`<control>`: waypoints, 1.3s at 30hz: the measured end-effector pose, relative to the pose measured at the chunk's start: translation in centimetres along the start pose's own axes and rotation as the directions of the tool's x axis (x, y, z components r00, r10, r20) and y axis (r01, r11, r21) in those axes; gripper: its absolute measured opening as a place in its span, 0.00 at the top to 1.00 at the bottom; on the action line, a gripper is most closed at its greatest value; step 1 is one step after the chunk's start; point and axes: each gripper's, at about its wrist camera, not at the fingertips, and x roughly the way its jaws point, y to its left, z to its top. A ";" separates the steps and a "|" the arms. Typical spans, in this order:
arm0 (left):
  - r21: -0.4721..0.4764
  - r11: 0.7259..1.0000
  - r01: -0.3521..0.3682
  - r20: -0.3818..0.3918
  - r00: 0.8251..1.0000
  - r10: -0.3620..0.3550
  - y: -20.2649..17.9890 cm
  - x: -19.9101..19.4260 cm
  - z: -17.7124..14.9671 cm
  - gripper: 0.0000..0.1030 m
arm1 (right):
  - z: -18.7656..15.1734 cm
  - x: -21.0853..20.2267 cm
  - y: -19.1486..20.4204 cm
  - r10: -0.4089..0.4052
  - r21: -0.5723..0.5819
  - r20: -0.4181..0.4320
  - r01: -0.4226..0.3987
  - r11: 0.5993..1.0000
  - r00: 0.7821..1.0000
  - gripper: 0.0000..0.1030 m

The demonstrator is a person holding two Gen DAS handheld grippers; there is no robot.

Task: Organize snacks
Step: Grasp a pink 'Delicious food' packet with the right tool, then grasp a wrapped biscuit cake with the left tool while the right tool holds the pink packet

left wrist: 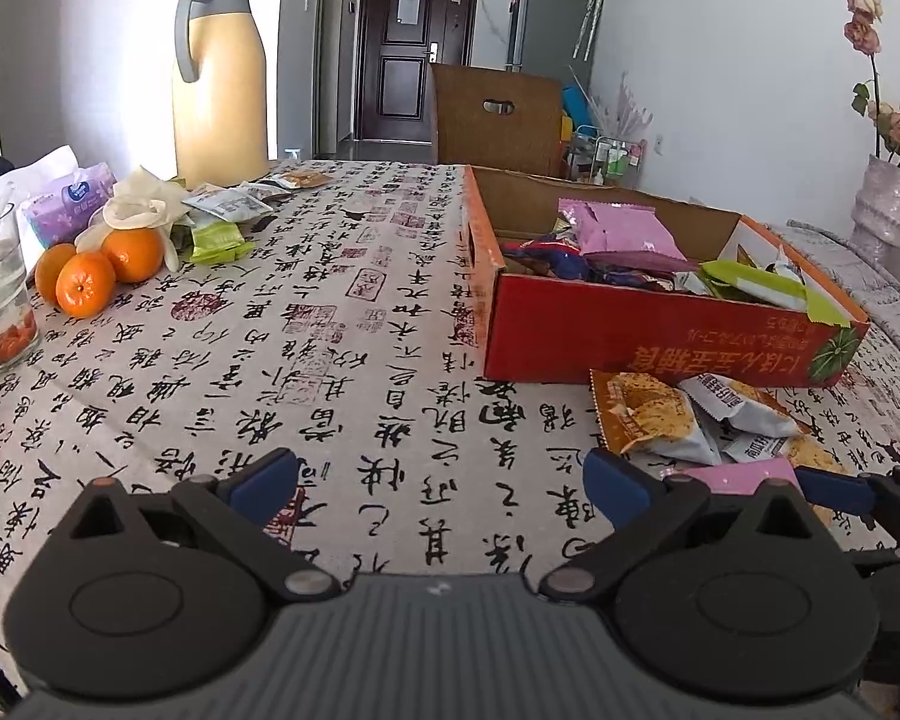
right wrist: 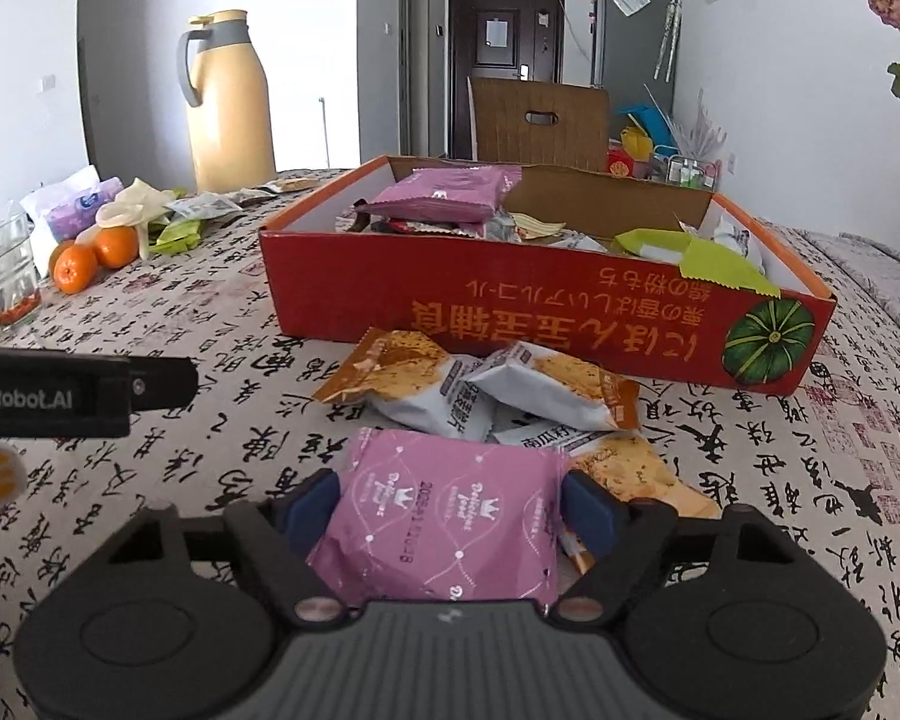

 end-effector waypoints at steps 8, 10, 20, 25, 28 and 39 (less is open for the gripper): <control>-0.005 1.000 -0.017 -0.006 1.000 0.017 -0.4 -0.2 0.0 0.00 | 0.1 -0.1 0.4 0.021 -0.034 0.005 -0.021 0.999 1.000 0.19; -0.006 1.000 -0.024 -0.009 1.000 0.024 -0.5 -0.3 0.0 0.00 | 0.1 0.0 0.7 0.024 -0.047 0.004 -0.024 0.999 1.000 0.19; -0.013 0.999 -0.037 -0.005 0.999 0.037 -0.3 -1.1 -0.1 0.00 | 0.0 0.1 0.6 0.040 -0.038 -0.001 -0.040 0.998 0.999 0.35; -0.011 0.999 -0.041 -0.002 0.999 0.041 -0.6 -1.5 0.0 0.00 | 0.0 -1.0 0.1 0.055 -0.021 0.034 -0.055 0.998 0.998 0.38; -0.008 0.999 -0.040 -0.001 0.999 0.040 -1.0 -1.5 0.1 0.00 | 0.2 -2.0 -0.5 0.061 -0.006 0.066 -0.060 0.998 0.996 0.38; 0.022 0.999 -0.035 -0.006 0.999 0.035 -3.5 -1.0 0.9 0.00 | 1.2 -4.2 -5.9 -0.027 0.079 0.168 0.013 0.997 0.985 0.38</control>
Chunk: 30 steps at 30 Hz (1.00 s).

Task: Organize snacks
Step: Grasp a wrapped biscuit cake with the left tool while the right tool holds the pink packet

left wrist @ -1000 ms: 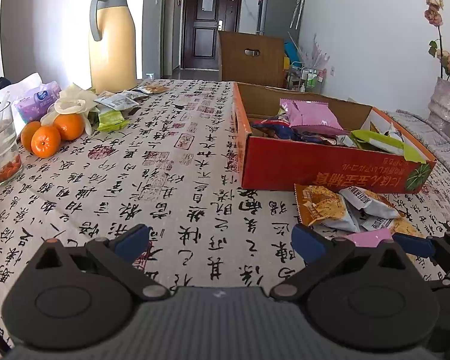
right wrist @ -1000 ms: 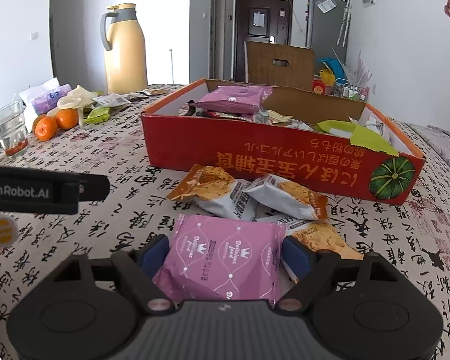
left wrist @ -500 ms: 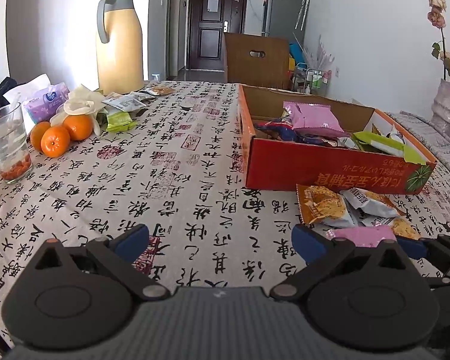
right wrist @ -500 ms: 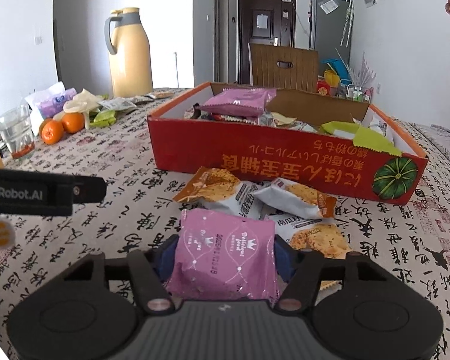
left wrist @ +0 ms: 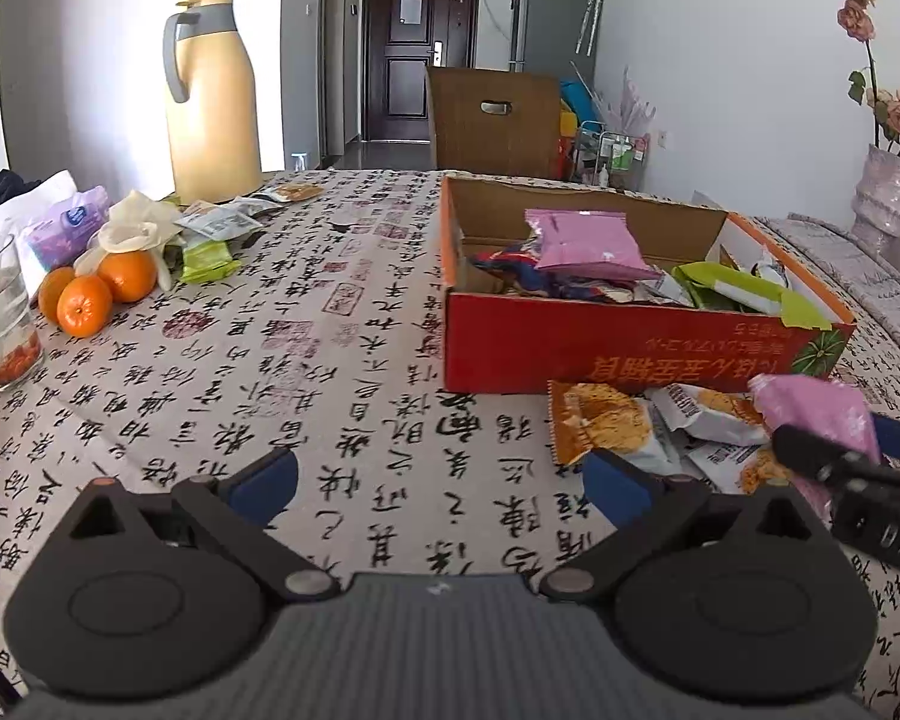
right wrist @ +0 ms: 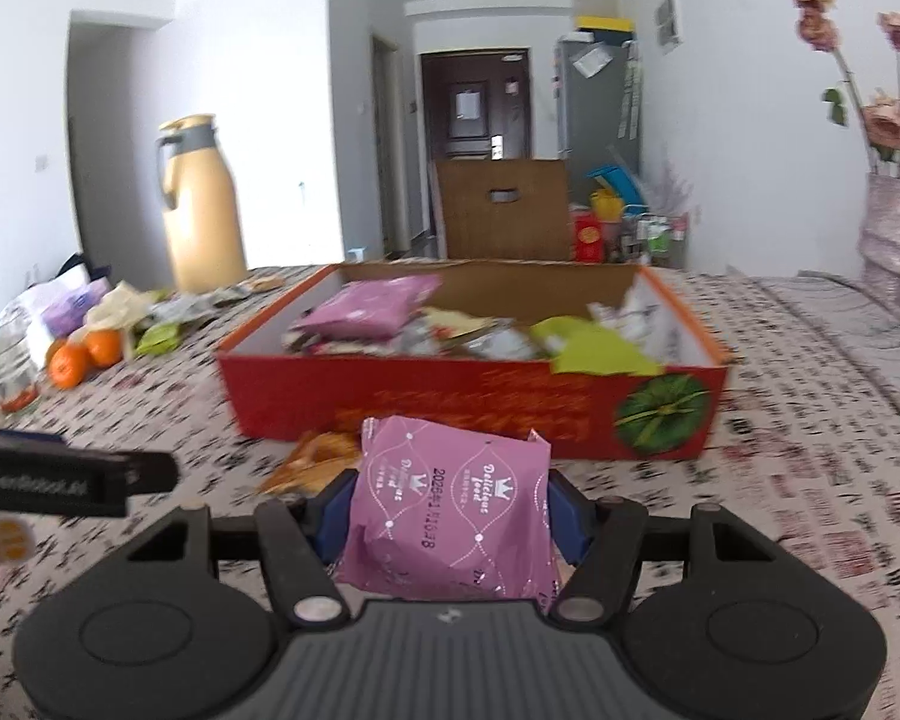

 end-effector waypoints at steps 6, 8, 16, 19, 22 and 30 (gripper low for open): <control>0.012 1.000 0.005 -0.010 1.000 -0.005 -1.7 0.8 0.7 0.00 | 0.4 0.1 -3.8 -0.076 0.035 0.017 0.075 0.997 0.997 0.38; 0.020 1.000 0.006 -0.011 1.000 -0.006 -2.3 1.0 1.0 0.00 | 0.5 0.4 -5.1 -0.095 0.044 0.019 0.094 0.995 0.995 0.38; 0.047 0.999 -0.005 -0.018 1.000 0.006 -4.1 2.3 1.9 0.00 | 0.3 2.4 -9.6 -0.169 0.111 0.010 0.167 0.980 0.986 0.38; 0.051 0.999 -0.015 -0.029 0.999 0.017 -4.6 3.1 2.2 0.00 | -0.2 3.0 -10.3 -0.164 0.140 -0.003 0.163 0.977 0.986 0.38; 0.062 0.998 -0.028 -0.040 0.999 0.031 -5.1 3.9 2.5 0.00 | -0.6 3.8 -10.6 -0.155 0.145 -0.017 0.156 0.977 0.988 0.38; 0.126 0.992 -0.030 -0.102 0.994 0.043 -7.9 7.0 2.5 0.00 | -1.1 3.6 -10.6 -0.132 0.156 -0.011 0.132 0.979 0.991 0.38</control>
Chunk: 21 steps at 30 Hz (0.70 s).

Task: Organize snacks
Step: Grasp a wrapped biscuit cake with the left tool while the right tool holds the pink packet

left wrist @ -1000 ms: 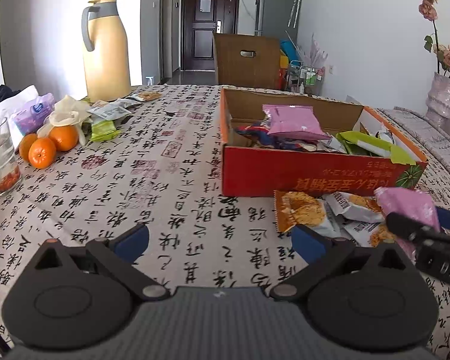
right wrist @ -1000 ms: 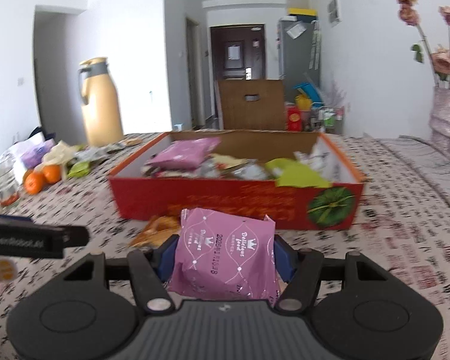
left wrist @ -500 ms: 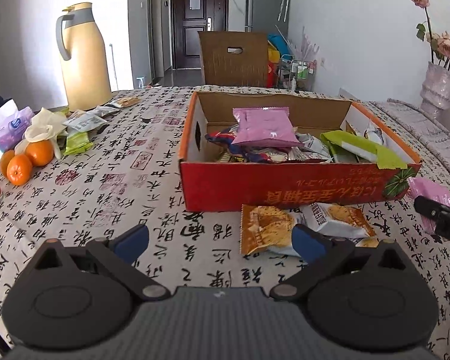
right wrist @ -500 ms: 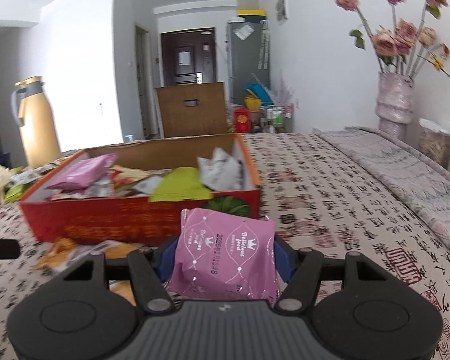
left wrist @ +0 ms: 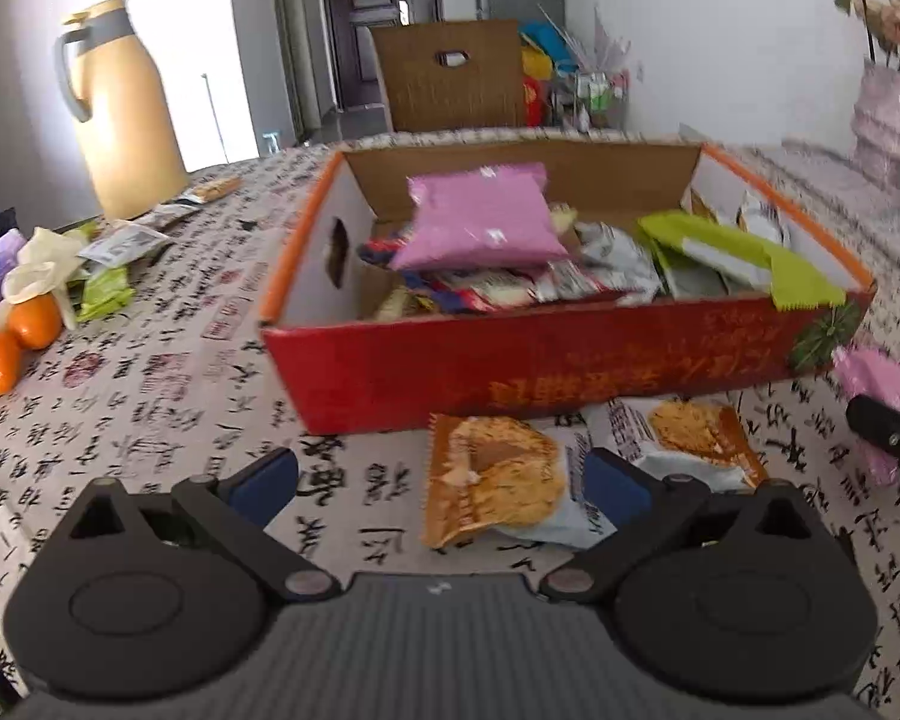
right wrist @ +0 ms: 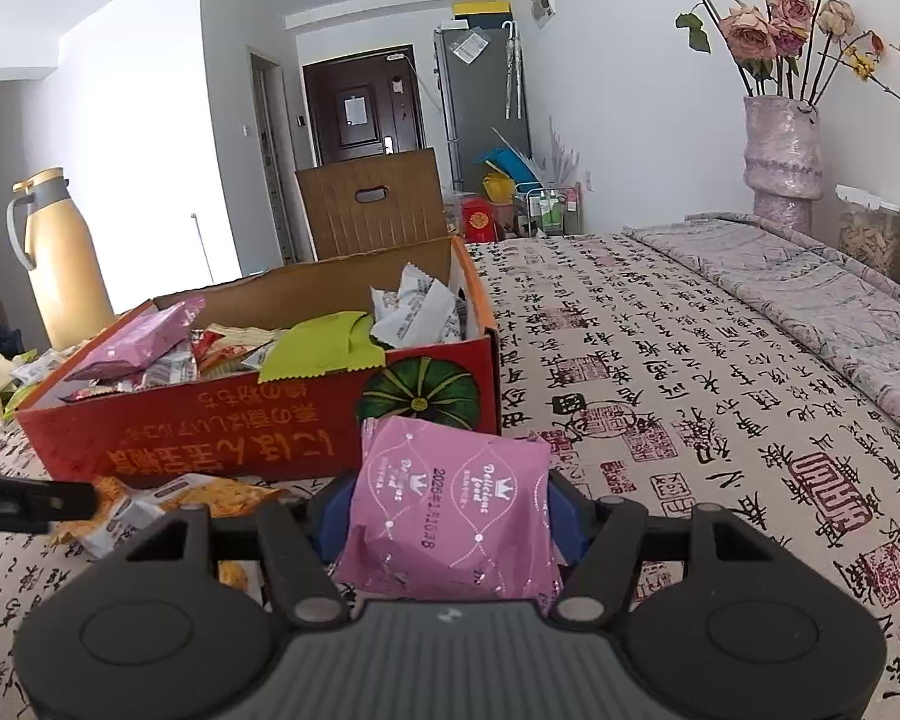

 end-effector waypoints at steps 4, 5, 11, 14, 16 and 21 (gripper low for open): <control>0.021 1.000 -0.008 -0.031 0.999 0.009 -0.9 1.3 0.0 0.00 | -0.1 -0.2 0.0 0.012 0.002 0.003 -0.012 1.000 1.000 0.38; 0.024 1.000 -0.007 -0.032 0.999 0.008 -1.0 1.5 -0.1 0.00 | -0.1 -0.1 0.0 0.015 0.001 0.004 -0.015 1.000 1.000 0.38; 0.031 0.999 0.023 -0.037 0.999 -0.022 -1.6 2.4 -0.5 0.01 | -0.1 -0.3 -0.2 0.036 0.007 0.010 -0.036 0.999 0.999 0.38; 0.030 0.998 0.053 -0.027 0.998 -0.052 -1.6 2.3 -0.7 0.09 | -0.2 -0.3 -0.2 0.045 0.007 0.008 -0.045 0.999 0.999 0.38; 0.019 0.995 0.094 -0.024 0.995 -0.094 -1.5 2.2 -0.7 0.20 | -0.2 -0.4 -0.1 0.050 0.009 0.011 -0.050 0.999 0.999 0.38; 0.030 0.991 0.131 -0.005 0.991 -0.131 -1.7 1.6 -1.1 0.39 | -0.2 -0.3 -0.3 0.057 0.020 0.006 -0.057 0.998 0.998 0.38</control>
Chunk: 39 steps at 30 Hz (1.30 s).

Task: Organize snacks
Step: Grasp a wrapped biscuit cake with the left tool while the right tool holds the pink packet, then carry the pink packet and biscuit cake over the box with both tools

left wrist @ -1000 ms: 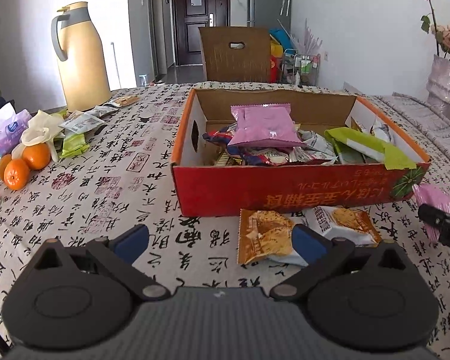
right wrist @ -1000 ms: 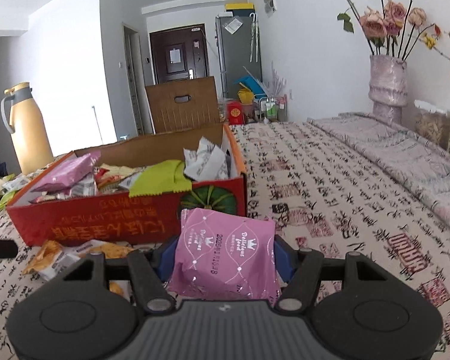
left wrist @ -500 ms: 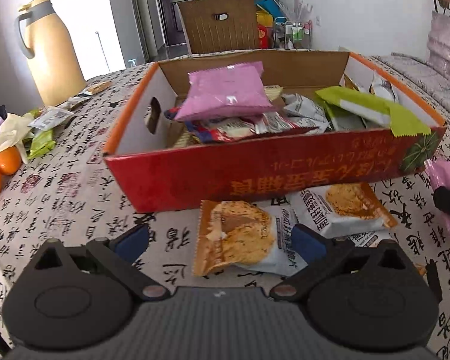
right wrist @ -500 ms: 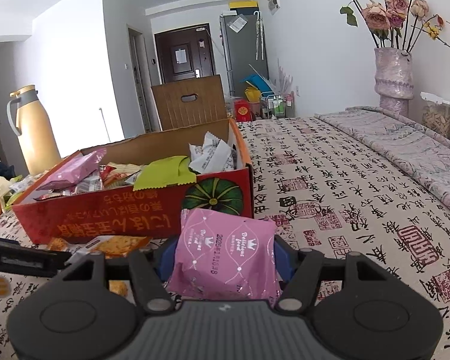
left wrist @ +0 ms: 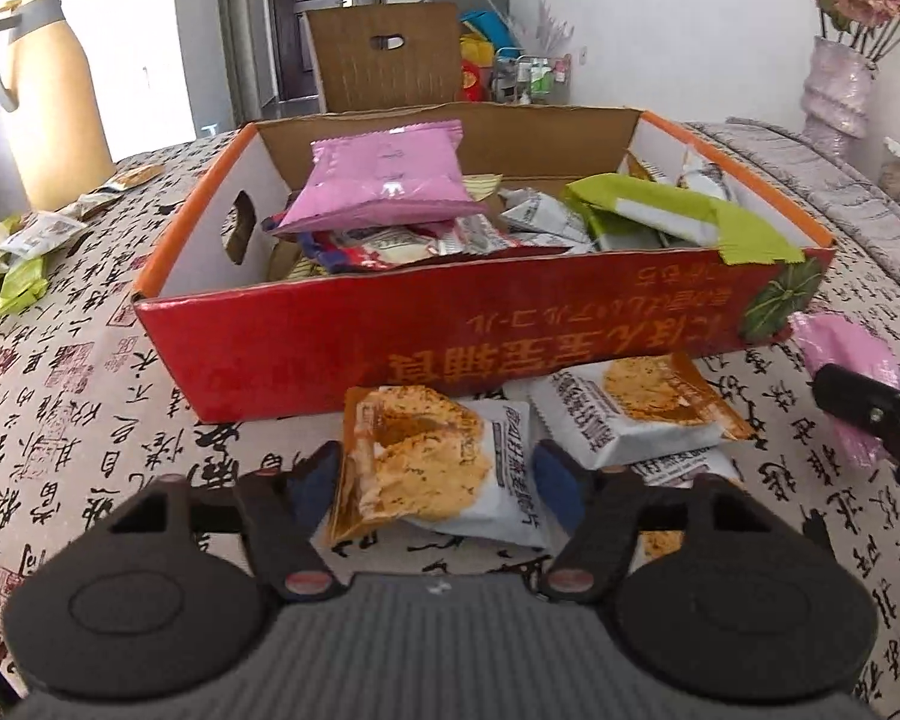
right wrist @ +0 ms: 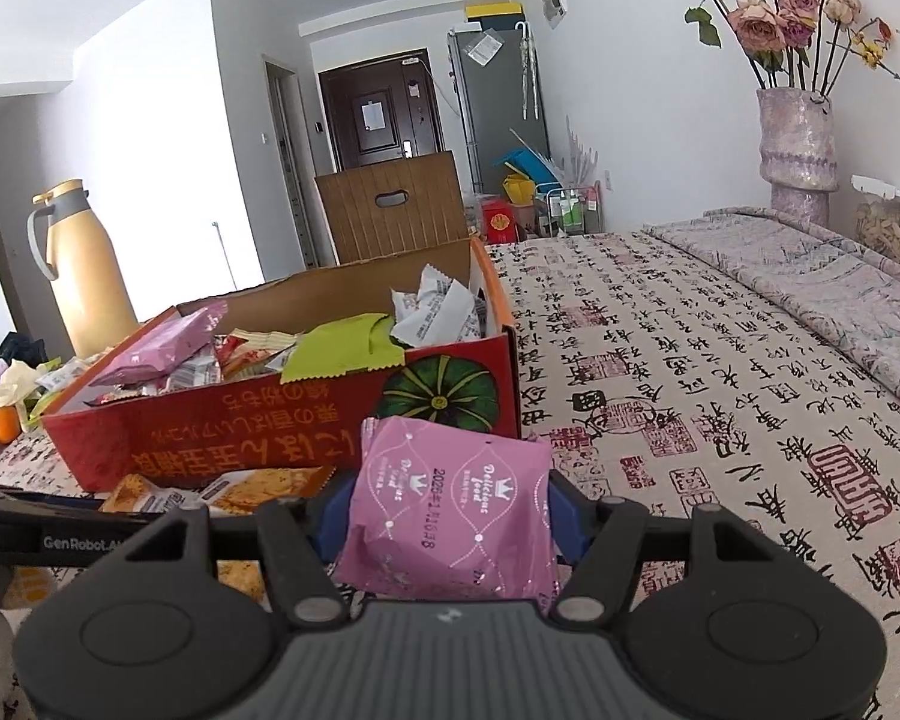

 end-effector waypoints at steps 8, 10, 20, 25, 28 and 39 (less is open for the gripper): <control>0.007 1.000 -0.015 0.014 1.000 0.015 -0.1 -0.8 -0.1 0.48 | 0.0 0.0 -0.2 0.010 0.018 0.001 -0.010 1.000 1.000 0.38; 0.004 1.000 -0.024 0.027 0.999 0.023 0.0 -1.3 -0.1 0.48 | 0.0 0.0 -0.3 0.010 0.019 0.005 -0.010 1.000 1.000 0.38; -0.016 0.999 -0.031 0.097 0.995 0.032 0.5 -5.0 -0.1 0.49 | -0.1 -0.5 0.1 -0.003 -0.001 0.033 0.003 1.000 0.999 0.38; -0.019 0.999 -0.031 0.129 0.991 0.033 0.7 -6.6 0.3 0.49 | 0.0 -1.2 0.7 -0.015 -0.041 0.057 0.017 0.999 0.998 0.38; -0.019 0.999 -0.028 0.159 0.987 0.031 0.6 -7.7 0.8 0.49 | 0.2 -2.0 0.7 -0.016 -0.049 0.069 0.019 0.999 0.998 0.38; -0.013 1.000 -0.019 0.242 0.970 0.021 -0.2 -9.3 4.0 0.48 | 3.0 -4.8 1.7 0.015 -0.096 0.147 -0.001 0.995 0.989 0.38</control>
